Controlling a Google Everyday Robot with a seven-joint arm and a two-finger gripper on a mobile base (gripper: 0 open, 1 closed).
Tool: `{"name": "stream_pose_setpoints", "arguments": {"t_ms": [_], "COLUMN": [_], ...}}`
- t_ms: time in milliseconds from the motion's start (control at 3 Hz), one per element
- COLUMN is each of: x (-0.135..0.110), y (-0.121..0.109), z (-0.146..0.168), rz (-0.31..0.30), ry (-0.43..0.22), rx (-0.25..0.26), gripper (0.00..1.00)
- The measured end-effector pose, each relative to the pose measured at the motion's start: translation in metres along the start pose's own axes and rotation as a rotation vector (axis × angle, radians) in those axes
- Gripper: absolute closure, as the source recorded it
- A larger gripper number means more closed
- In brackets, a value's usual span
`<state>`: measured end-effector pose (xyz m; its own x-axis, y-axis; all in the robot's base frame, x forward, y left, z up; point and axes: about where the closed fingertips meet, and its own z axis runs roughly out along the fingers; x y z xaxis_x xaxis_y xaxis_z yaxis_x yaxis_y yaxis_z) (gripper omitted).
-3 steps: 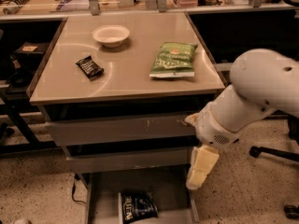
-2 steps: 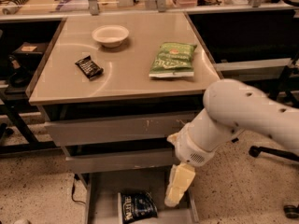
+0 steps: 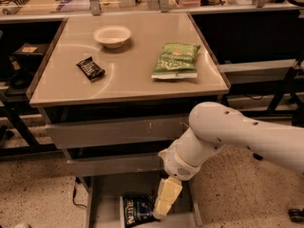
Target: Pick blue chip bag from bottom drawer and place on counter
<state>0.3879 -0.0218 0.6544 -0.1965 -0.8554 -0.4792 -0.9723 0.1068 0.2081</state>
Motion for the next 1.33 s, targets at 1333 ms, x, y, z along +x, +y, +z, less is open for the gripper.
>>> {"name": "stream_pose_setpoints", "arguments": {"t_ms": [1333], "x": [0.079], "y": [-0.043], "z": [0.096], "rz": [0.124], "ry": [0.079], "rx": [0.111], "gripper": [0.00]}}
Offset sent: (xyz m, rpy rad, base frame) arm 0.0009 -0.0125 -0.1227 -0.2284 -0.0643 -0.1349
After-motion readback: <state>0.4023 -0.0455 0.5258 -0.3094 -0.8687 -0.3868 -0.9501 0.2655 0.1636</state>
